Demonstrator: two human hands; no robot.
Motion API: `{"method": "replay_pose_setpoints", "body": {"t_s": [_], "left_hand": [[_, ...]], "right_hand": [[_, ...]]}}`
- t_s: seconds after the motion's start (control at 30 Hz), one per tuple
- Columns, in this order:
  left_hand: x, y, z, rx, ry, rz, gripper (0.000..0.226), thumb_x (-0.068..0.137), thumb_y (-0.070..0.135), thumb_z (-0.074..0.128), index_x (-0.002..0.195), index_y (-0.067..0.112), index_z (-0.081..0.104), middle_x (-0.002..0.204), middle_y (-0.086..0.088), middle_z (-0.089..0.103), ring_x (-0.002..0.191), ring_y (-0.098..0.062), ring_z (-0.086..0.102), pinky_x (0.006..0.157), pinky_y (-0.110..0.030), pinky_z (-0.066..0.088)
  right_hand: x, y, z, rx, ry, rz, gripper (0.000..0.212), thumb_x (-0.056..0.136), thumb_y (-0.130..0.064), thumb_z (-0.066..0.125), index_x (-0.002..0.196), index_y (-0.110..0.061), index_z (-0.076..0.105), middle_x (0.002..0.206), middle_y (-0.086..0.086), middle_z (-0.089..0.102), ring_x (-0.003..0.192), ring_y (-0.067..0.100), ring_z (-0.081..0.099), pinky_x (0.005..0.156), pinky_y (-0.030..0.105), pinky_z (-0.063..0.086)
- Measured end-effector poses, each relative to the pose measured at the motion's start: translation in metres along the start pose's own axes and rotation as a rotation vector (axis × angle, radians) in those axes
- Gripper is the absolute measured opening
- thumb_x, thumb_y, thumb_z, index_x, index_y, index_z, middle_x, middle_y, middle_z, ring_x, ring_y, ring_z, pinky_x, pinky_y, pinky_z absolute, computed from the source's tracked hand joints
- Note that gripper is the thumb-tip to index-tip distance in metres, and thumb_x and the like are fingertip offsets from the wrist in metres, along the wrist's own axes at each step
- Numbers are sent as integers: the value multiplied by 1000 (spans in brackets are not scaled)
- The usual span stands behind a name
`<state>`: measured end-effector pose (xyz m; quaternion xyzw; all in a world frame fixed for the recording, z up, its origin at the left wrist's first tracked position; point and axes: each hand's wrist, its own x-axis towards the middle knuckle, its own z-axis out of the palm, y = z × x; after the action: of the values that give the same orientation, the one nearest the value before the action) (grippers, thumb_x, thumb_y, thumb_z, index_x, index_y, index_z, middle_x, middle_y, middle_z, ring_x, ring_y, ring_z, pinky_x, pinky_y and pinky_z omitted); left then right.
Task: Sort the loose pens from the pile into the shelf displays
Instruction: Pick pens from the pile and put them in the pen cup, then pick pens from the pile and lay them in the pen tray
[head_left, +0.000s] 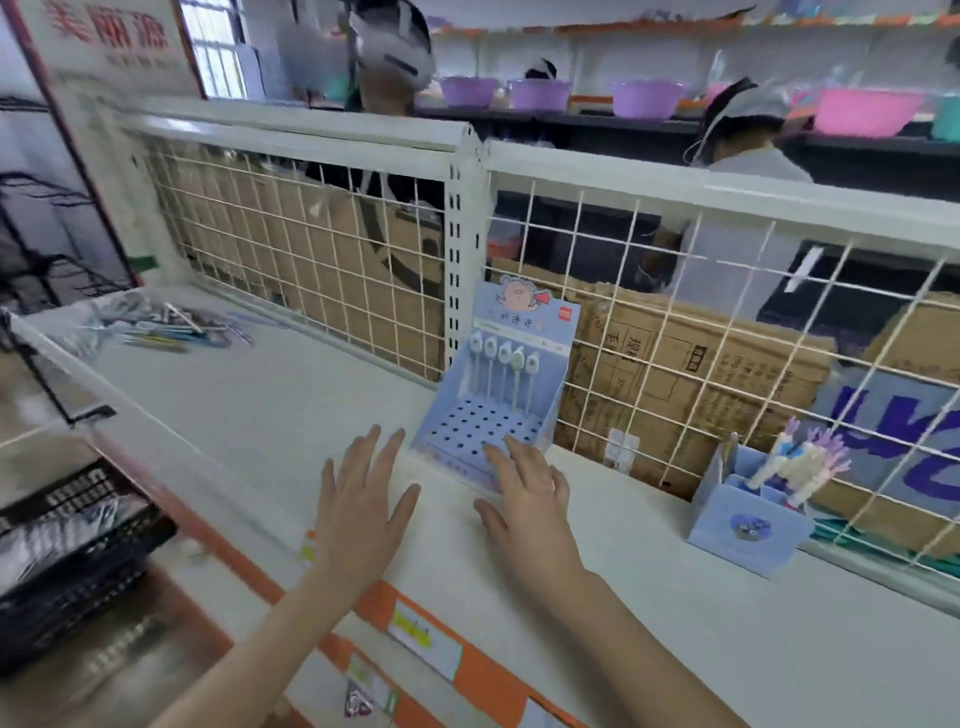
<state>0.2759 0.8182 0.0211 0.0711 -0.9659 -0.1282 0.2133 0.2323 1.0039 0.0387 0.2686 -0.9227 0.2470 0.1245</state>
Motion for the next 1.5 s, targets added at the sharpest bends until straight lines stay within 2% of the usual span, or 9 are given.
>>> {"method": "replay_pose_setpoints", "body": {"t_s": [0.23, 0.37, 0.5, 0.6, 0.8, 1.07, 1.27, 1.37, 1.5], "left_hand": [[-4, -124, -47, 18, 19, -89, 64, 95, 57, 12, 139, 18, 37, 138, -13, 47, 123, -34, 49, 94, -59, 39], [-2, -205, -79, 36, 39, -124, 61, 92, 52, 28, 138, 14, 41, 138, -15, 47, 122, -36, 50, 93, -57, 41], [-4, -274, -106, 47, 97, -186, 62, 90, 49, 32, 141, 15, 38, 145, -13, 39, 133, -33, 38, 104, -57, 30], [-4, -310, -115, -3, 123, -246, 58, 95, 40, 45, 146, 20, 27, 152, -6, 28, 141, -25, 22, 113, -47, 13], [11, -363, -111, -49, 151, -261, 60, 95, 30, 49, 147, 20, 22, 154, -3, 23, 143, -19, 13, 110, -29, -4], [48, -433, -89, -82, 53, -310, 61, 95, 34, 48, 148, 24, 18, 155, -2, 19, 143, -20, 15, 116, -41, 7], [129, -505, -83, -52, -9, -295, 55, 96, 32, 47, 146, 22, 27, 152, 1, 27, 139, -20, 27, 115, -38, 16], [178, -532, -78, -83, -72, -246, 48, 96, 25, 49, 142, 19, 36, 144, -1, 41, 126, -22, 46, 103, -30, 33], [234, -560, -60, -76, -126, -184, 39, 97, 23, 48, 135, 20, 45, 138, 2, 48, 114, -21, 56, 94, -30, 39]], "right_hand": [[55, -108, 61, 51, -78, -44, 58, 96, -29, 47, 147, -23, 20, 156, 1, 13, 144, 20, 10, 112, 39, 10], [82, -178, 106, 46, -131, -108, 59, 97, -33, 43, 148, -25, 14, 157, -2, 9, 144, 16, 7, 111, 34, 11], [110, -236, 138, 87, -173, -143, 57, 97, -32, 44, 147, -23, 19, 155, 0, 15, 143, 17, 12, 109, 33, 14], [133, -268, 156, 96, -200, -165, 57, 97, -33, 45, 146, -24, 19, 155, -2, 16, 142, 16, 12, 109, 30, 13], [177, -294, 191, 106, -249, -166, 55, 97, -32, 45, 146, -24, 22, 154, -1, 20, 141, 16, 16, 108, 29, 15], [256, -308, 266, 151, -342, -102, 56, 95, -24, 49, 145, -22, 25, 152, 0, 25, 140, 19, 21, 110, 32, 17], [349, -319, 328, 173, -367, -80, 53, 93, -14, 48, 143, -17, 30, 150, 3, 31, 137, 21, 26, 108, 35, 21], [394, -319, 353, 170, -361, -46, 50, 92, -8, 45, 141, -15, 36, 146, 6, 39, 134, 22, 33, 104, 34, 29], [436, -313, 379, 88, -334, -37, 49, 91, -1, 44, 138, -10, 40, 141, 9, 45, 130, 23, 40, 104, 30, 29]]}}
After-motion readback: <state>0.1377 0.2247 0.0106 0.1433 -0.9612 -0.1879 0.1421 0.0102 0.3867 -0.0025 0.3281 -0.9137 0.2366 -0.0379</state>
